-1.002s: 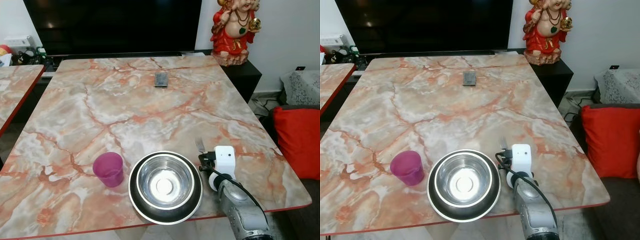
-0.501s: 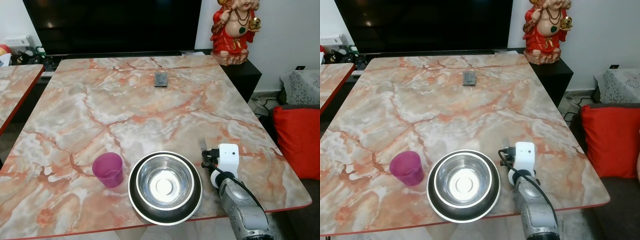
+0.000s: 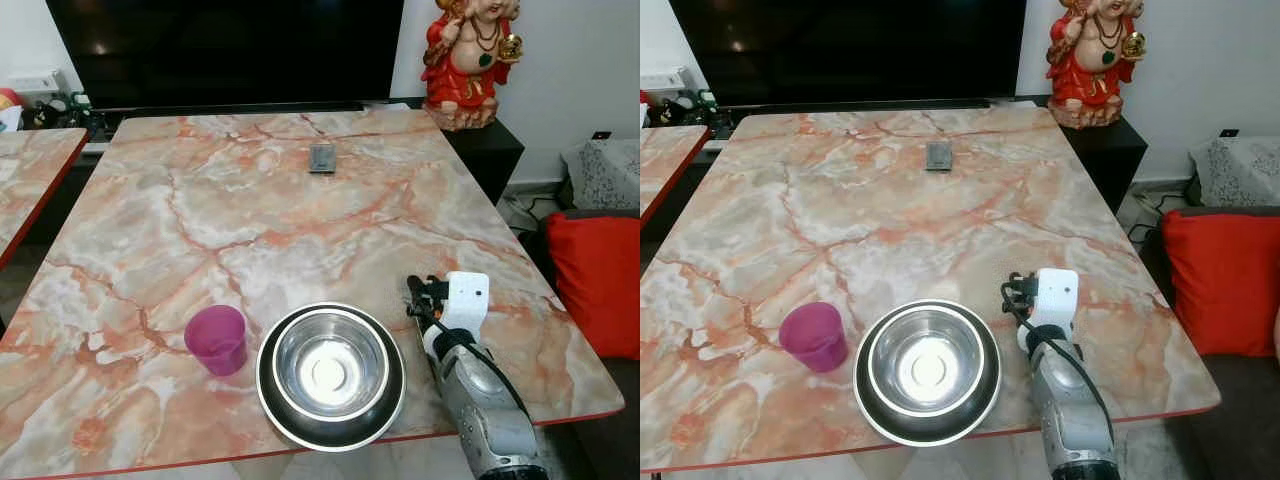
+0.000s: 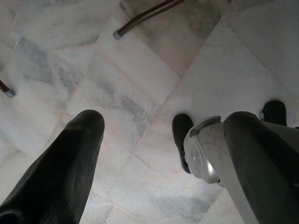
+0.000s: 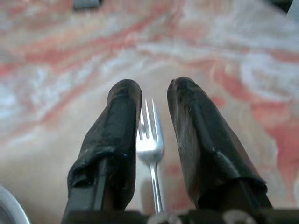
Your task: Setting the table
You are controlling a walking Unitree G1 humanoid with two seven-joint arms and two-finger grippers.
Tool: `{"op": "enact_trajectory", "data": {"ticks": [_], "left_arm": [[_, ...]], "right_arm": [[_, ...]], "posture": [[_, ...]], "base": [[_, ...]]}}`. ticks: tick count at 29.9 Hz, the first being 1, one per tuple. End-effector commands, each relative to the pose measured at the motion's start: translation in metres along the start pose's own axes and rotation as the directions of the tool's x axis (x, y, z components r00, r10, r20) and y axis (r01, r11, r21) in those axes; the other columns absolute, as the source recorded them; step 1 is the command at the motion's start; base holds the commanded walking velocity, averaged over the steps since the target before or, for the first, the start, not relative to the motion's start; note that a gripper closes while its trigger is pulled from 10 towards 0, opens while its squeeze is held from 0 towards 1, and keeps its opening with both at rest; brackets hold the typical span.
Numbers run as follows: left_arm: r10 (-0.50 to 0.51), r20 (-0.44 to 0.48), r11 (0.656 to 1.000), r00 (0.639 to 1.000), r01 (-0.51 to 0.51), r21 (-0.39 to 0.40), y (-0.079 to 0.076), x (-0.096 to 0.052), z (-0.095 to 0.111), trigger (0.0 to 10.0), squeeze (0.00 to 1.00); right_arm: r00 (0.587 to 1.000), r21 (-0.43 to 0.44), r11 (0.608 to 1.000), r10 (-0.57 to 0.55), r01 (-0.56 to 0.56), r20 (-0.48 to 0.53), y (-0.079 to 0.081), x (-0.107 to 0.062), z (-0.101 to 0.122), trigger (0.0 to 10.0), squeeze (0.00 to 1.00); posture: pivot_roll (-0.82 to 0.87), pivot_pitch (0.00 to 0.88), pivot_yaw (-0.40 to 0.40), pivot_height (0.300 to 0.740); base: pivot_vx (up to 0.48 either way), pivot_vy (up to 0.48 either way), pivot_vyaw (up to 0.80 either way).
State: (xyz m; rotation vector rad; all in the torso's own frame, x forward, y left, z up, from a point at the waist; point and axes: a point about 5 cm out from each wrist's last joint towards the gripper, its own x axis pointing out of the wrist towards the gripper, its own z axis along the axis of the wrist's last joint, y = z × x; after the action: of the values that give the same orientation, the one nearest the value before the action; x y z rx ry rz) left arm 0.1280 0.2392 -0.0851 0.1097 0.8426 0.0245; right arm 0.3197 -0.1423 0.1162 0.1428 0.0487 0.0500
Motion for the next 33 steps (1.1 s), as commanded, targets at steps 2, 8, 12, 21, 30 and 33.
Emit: {"op": "enact_trajectory", "data": {"ticks": [2,8,12,21,30,33], "left_arm": [[0.001,-0.018,1.000,1.000,-0.001,0.012,0.001,-0.002,-0.005,10.0,0.00],[0.029,-0.013,0.999,0.999,-0.030,-0.018,0.005,-0.001,-0.003,10.0,0.00],[0.033,-0.018,0.999,0.999,-0.033,-0.026,0.005,0.000,-0.002,10.0,0.00],[0.035,-0.009,0.999,0.999,-0.036,-0.032,0.006,0.001,0.002,10.0,0.00],[0.047,-0.035,0.998,0.998,-0.048,-0.043,0.010,-0.002,-0.005,10.0,0.00],[0.047,-0.044,0.998,0.998,-0.049,-0.042,0.011,-0.003,-0.007,10.0,0.00]], "right_arm": [[0.993,-0.003,1.000,-0.013,0.014,0.118,-0.002,-0.004,0.016,10.0,0.00],[0.984,-0.028,0.999,-0.039,0.044,0.176,-0.016,-0.014,0.019,10.0,0.00],[0.979,-0.042,0.998,-0.039,0.049,0.202,-0.019,-0.016,0.021,10.0,0.00],[0.971,-0.010,0.998,-0.054,0.058,0.231,-0.010,-0.012,0.023,10.0,0.00],[0.965,-0.039,0.998,-0.033,0.044,0.259,-0.006,-0.011,0.024,10.0,0.00],[0.965,-0.055,0.997,-0.029,0.044,0.262,-0.007,-0.011,0.025,10.0,0.00]], "posture": [[0.01,0.078,0.002,0.740],[0.00,0.063,-0.001,0.740],[-0.01,0.051,0.005,0.740],[0.00,0.007,0.009,0.740],[0.00,0.000,0.013,0.740],[0.00,0.000,0.015,0.740]], "base": [[0.000,0.000,0.00],[0.000,0.000,0.00],[0.000,0.000,0.00],[0.000,0.000,0.00],[0.000,0.080,0.12],[0.000,0.416,0.79]]}}
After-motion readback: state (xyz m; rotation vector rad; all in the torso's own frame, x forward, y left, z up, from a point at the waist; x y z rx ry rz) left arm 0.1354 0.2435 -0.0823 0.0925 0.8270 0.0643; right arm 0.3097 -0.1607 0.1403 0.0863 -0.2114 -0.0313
